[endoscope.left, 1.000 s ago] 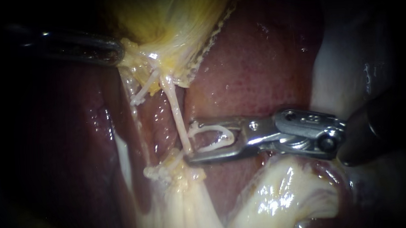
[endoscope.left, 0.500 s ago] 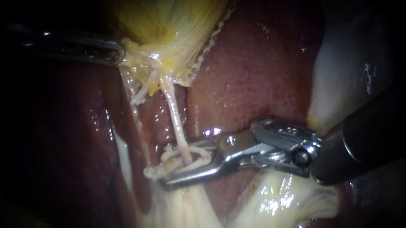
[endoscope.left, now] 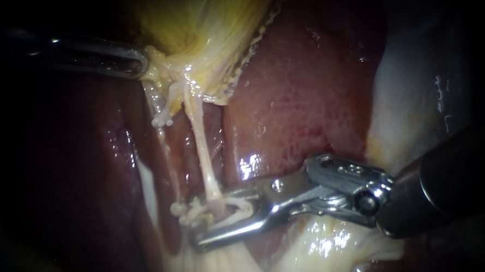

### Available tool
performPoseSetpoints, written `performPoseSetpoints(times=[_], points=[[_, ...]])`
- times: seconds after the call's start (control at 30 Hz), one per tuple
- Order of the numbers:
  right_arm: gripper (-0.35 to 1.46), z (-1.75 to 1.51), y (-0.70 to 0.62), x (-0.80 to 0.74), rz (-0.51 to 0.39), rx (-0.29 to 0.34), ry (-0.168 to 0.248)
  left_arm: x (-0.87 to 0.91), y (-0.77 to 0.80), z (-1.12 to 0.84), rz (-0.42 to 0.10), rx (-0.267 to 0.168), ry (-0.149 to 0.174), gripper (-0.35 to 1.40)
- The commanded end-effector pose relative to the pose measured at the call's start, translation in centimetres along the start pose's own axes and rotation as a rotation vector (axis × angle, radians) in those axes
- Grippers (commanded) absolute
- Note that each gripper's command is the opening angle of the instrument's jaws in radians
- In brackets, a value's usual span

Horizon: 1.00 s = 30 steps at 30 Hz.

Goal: Clipping first clip right tube

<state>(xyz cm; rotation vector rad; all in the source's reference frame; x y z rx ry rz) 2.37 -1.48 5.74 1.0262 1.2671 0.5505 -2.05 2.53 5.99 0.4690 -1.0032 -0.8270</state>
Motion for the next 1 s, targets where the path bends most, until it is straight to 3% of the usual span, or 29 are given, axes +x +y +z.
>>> performPoseSetpoints(times=[0.03, 0.2, 0.47, 0.6, 1.0], points=[[0.24, -0.01, 0.04, -0.01, 0.007, -0.011, 0.007, 0.00, 0.00, 0.00, 0.000, 0.000, 0.000, -0.35], [0.12, -0.06, 0.10, -0.03, 0.008, -0.021, 0.014, 0.00, 0.00, 0.00, 0.000, 0.000, 0.000, -0.35], [-0.35, -0.09, 0.09, -0.02, 0.009, -0.045, 0.017, 0.00, 0.00, 0.00, 0.000, 0.000, 0.000, -0.35], [-0.35, -0.11, 0.09, -0.02, 0.008, -0.058, -0.002, 0.00, 0.00, 0.01, 0.000, 0.000, 0.000, -0.35], [-0.35, -0.14, 0.14, -0.02, 0.008, -0.063, 0.001, 0.00, 0.00, 0.01, 0.000, 0.000, 0.000, -0.35]])
